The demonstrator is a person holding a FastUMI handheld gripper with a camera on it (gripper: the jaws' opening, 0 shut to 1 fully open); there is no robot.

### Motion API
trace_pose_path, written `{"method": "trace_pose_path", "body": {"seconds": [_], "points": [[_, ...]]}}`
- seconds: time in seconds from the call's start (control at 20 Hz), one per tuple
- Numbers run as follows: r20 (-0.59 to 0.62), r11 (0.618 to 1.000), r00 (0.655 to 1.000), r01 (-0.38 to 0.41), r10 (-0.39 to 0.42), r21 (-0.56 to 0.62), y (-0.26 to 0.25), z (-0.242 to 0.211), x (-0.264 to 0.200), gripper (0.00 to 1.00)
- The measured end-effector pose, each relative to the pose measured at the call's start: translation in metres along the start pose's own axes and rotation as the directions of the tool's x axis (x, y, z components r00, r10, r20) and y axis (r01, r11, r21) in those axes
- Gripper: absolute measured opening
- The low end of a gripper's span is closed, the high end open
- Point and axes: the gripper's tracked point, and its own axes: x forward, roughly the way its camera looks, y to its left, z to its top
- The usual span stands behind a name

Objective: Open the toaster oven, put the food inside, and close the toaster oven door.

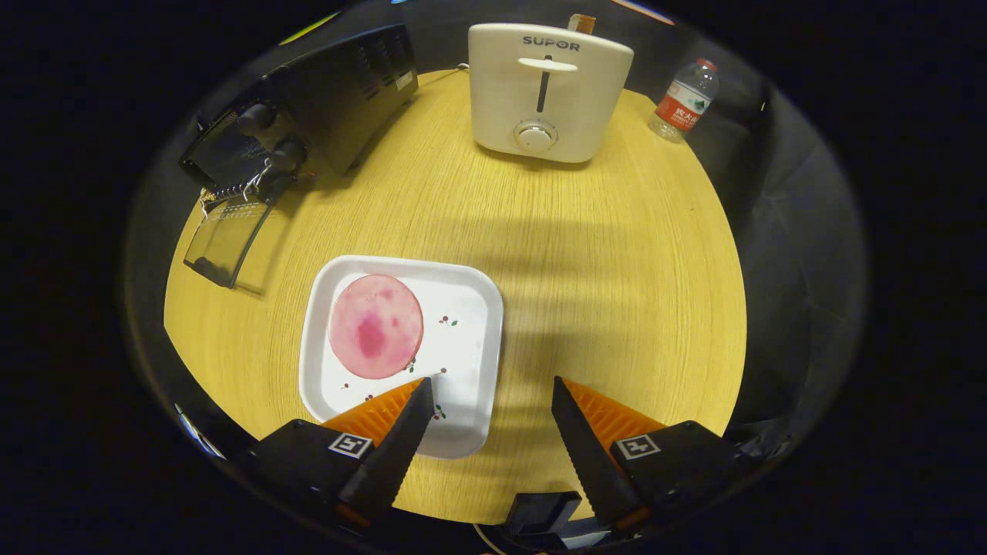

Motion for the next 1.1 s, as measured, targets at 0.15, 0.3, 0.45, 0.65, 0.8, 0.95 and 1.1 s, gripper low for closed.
{"method": "trace_pose_path", "body": {"seconds": [0.15,0.3,0.45,0.65,0.8,0.95,1.1], "points": [[-0.040,0.999,0.999,-0.029,0.030,0.013,0.003,-0.002,0.004,0.94],[-0.054,0.999,0.998,-0.040,0.041,0.011,0.005,-0.002,0.009,0.85],[-0.059,0.999,0.997,-0.052,0.053,0.008,0.009,0.000,0.012,0.65],[-0.092,0.996,0.992,-0.078,0.082,0.049,0.010,-0.002,0.014,0.41],[-0.094,0.986,0.988,-0.107,0.120,0.131,0.007,0.002,0.012,0.16],[-0.085,0.972,0.978,-0.175,0.190,0.158,0.005,0.001,0.011,0.05],[-0.079,0.959,0.971,-0.208,0.226,0.193,0.006,-0.003,0.013,0.02]]}}
